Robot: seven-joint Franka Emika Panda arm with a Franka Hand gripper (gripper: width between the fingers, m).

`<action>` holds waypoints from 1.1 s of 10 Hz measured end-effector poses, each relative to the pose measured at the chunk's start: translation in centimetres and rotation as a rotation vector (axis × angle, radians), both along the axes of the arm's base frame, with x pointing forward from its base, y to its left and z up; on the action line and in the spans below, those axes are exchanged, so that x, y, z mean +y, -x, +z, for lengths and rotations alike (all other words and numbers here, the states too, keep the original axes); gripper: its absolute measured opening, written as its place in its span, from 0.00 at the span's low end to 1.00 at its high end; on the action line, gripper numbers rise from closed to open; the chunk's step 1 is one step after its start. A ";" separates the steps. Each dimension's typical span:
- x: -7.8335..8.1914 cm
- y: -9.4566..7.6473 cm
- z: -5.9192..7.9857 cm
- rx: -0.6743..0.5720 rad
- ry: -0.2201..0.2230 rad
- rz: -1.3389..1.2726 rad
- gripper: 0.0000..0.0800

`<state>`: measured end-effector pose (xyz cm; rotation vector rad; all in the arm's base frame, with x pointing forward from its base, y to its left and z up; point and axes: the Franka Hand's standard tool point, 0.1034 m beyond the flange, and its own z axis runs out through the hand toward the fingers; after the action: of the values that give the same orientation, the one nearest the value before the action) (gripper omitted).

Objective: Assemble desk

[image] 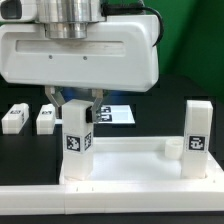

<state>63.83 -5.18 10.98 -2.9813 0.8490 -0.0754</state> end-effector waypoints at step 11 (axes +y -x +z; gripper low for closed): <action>-0.1 0.1 0.1 -0.013 -0.053 -0.508 0.71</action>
Offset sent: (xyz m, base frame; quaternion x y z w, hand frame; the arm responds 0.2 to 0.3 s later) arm 0.0140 0.0138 -0.0035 0.1008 0.0171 0.5508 0.8283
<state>63.78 -5.24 11.08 -2.6358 1.5528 -0.0853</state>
